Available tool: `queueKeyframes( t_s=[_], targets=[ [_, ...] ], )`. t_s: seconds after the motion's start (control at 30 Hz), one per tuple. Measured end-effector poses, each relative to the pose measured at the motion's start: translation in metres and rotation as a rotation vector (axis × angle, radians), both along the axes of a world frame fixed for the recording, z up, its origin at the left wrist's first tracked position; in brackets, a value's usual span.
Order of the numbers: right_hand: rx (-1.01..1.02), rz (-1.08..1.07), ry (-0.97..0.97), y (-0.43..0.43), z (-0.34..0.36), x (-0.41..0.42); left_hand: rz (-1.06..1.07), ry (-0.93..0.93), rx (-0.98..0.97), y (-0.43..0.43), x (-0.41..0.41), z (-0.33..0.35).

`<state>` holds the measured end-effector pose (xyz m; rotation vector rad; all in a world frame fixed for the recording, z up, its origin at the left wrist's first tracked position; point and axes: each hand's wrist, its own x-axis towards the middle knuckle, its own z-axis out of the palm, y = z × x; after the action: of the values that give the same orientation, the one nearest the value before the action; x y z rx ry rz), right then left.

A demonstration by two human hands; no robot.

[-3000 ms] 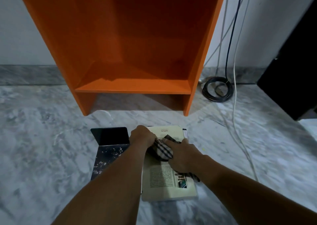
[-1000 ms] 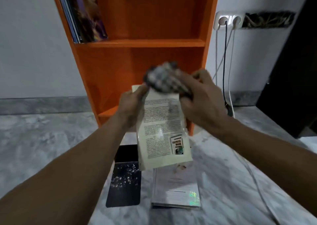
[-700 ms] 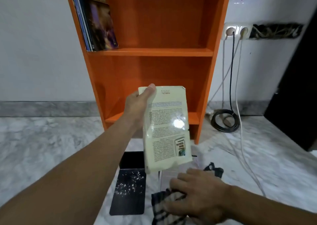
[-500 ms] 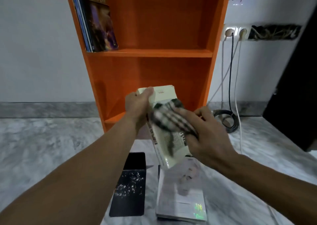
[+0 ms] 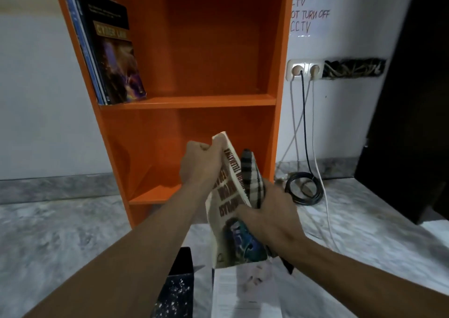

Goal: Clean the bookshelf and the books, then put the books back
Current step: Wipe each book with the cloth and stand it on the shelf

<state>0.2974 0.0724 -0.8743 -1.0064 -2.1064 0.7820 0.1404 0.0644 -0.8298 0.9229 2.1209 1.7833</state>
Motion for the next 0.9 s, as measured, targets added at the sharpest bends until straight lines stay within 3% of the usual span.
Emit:
queueKeyframes(
  t_s=[0.07,0.17,0.23,0.3,0.37,0.47,0.53,0.7,0.77,0.9],
  targets=[
    [-0.184,0.048,0.133,0.004,0.008,0.011,-0.146,-0.077,-0.009,-0.004,-0.011,-0.02],
    [-0.329,0.216,0.235,0.004,0.021,0.027,-0.447,-0.531,0.015,-0.021,-0.019,-0.043],
    [-0.355,0.284,0.235,-0.002,0.026,0.033,-0.515,-0.645,0.12,-0.025,-0.019,-0.043],
    [-0.354,0.294,0.247,-0.007,0.033,0.033,-0.438,-0.618,0.184,-0.022,-0.02,-0.037],
    [-0.29,0.139,0.342,0.003,0.047,0.028,-0.354,-0.542,0.187,-0.02,-0.018,-0.033],
    [0.021,-0.075,0.381,0.036,0.082,0.016,-0.243,-0.49,0.161,-0.019,-0.013,-0.036],
    [0.185,0.016,0.225,0.037,0.072,0.01,-0.2,-0.489,0.197,-0.018,-0.011,-0.036],
    [0.478,0.534,-0.247,-0.011,-0.056,0.066,0.056,-0.358,0.211,-0.029,-0.034,-0.027],
    [0.656,0.526,-0.383,-0.01,-0.075,0.092,0.151,-0.259,0.162,-0.039,-0.041,-0.027],
    [0.674,0.219,0.013,0.013,-0.002,0.069,0.091,-0.189,0.099,-0.046,-0.037,-0.033]
  ],
)
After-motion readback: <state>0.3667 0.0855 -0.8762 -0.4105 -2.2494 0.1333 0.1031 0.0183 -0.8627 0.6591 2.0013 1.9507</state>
